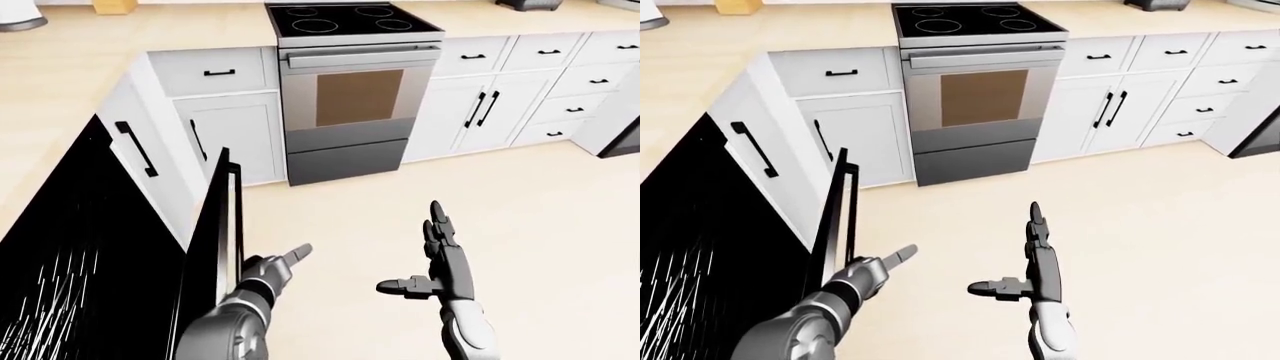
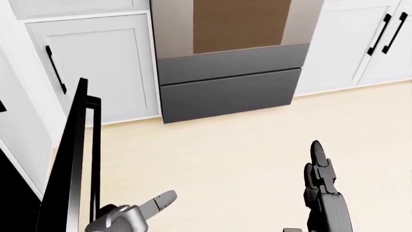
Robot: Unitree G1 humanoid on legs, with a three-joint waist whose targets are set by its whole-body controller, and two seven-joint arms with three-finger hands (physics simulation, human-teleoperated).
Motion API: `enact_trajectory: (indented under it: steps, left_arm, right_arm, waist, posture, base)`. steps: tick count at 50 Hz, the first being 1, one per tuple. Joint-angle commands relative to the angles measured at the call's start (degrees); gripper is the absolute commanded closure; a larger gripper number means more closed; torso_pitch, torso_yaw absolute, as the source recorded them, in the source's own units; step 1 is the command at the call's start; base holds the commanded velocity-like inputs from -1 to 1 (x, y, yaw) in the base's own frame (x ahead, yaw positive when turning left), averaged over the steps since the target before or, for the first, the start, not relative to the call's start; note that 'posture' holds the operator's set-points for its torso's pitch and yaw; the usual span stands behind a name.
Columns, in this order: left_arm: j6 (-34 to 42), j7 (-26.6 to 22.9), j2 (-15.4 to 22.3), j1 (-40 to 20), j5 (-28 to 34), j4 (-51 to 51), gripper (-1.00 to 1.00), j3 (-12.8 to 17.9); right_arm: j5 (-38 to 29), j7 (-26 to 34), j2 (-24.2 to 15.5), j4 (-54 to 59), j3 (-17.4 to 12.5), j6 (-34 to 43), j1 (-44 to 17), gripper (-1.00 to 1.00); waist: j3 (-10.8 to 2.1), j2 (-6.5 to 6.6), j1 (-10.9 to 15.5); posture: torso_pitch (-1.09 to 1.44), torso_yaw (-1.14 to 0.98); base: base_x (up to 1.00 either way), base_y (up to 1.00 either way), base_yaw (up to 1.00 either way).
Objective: Close the dishwasher door
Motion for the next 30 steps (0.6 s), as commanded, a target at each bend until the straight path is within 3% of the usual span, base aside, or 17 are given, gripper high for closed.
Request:
enact_trajectory:
  steps: [1, 11, 30]
  left_arm:
    - [-4.3, 3.8, 3.4, -1.7, 2.5, -3.3, -1.00, -0.7]
    - [-3.6, 6.7, 4.2, -1.6, 2.5, -3.2, -1.00, -0.4]
    - [-2.8, 7.1, 5.6, -1.8, 2.5, -3.2, -1.00, 0.3]
  right_arm:
    - [0.0, -0.1, -0.2, -2.4, -0.2, -1.7, -0.9, -1.00]
    - [0.0, -0.2, -0.2, -2.1, -0.1, -1.9, -1.0, -1.00]
    - [0.1, -0.3, -0.2, -1.3, 0.0, -2.4, -1.4, -1.00]
  waist:
    - [-1.17, 0.30, 0.7]
    - [-1.22, 0.44, 0.6]
    - [-1.25, 0.88, 0.5]
  posture:
    - [0.00, 0.00]
    - [0.00, 0.00]
    - [0.00, 0.00]
  base:
    - [0.00, 0.00, 0.00]
    - [0.00, 0.00, 0.00]
    - [0.00, 0.00, 0.00]
